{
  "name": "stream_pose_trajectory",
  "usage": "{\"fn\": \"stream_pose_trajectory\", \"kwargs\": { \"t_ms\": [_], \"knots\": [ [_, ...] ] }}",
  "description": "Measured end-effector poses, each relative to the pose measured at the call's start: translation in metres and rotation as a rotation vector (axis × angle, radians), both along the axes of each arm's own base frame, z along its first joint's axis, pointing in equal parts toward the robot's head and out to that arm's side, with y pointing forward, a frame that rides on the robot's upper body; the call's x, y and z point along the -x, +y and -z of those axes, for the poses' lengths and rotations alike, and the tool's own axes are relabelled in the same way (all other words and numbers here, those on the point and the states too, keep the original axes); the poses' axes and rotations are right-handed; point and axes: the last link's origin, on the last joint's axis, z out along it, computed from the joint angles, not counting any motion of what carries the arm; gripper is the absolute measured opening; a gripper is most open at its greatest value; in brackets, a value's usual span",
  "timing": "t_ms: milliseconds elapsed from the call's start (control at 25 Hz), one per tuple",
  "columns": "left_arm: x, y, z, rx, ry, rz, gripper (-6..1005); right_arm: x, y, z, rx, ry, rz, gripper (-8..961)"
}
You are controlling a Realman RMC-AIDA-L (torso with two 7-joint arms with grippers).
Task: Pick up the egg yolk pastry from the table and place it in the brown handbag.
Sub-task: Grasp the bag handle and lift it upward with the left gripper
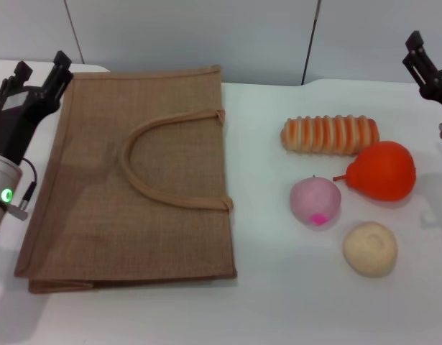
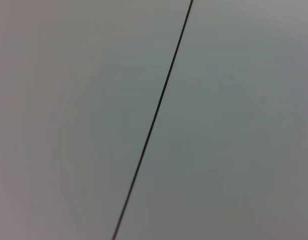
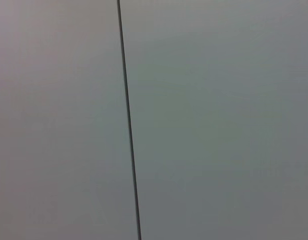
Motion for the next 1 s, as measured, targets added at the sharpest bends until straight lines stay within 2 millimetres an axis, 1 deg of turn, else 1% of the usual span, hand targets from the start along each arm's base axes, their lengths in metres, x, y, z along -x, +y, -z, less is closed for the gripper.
{"fn": "stream_pose_trajectory", "kwargs": {
  "t_ms": [120,160,200,280,480,600,760,880,1000],
  "knots": [
    [0.005,0.001,-0.011,0.068,-0.078,0.042,844,0.0,0.0,0.0,0.001,-0.001,-0.001,882],
    [0.007,0.003,-0.019,0.118,-0.124,0.067,844,0.0,0.0,0.0,0.001,-0.001,-0.001,882],
    [0.007,0.003,-0.019,0.118,-0.124,0.067,844,0.0,0.0,0.0,0.0,-0.001,0.0,882],
    [0.01,0.005,-0.03,0.183,-0.184,0.094,844,0.0,0.0,0.0,0.0,0.0,0.0,882],
    [0.011,0.014,-0.057,0.439,-0.316,0.15,844,0.001,0.001,-0.001,-0.003,0.002,0.0,881],
    [0.008,0.021,-0.067,0.577,-0.353,0.146,844,0.001,0.001,-0.001,-0.003,0.002,0.0,881],
    [-0.001,0.026,-0.073,0.726,-0.344,0.104,843,0.001,0.001,-0.001,-0.004,0.003,-0.001,881],
    [-0.008,0.033,-0.072,0.816,-0.265,-0.001,843,0.001,0.002,-0.001,-0.005,0.003,0.0,881],
    [-0.011,0.036,-0.073,0.865,-0.167,-0.137,843,0.0,0.002,-0.002,-0.006,0.001,0.001,882]
  ]
}}
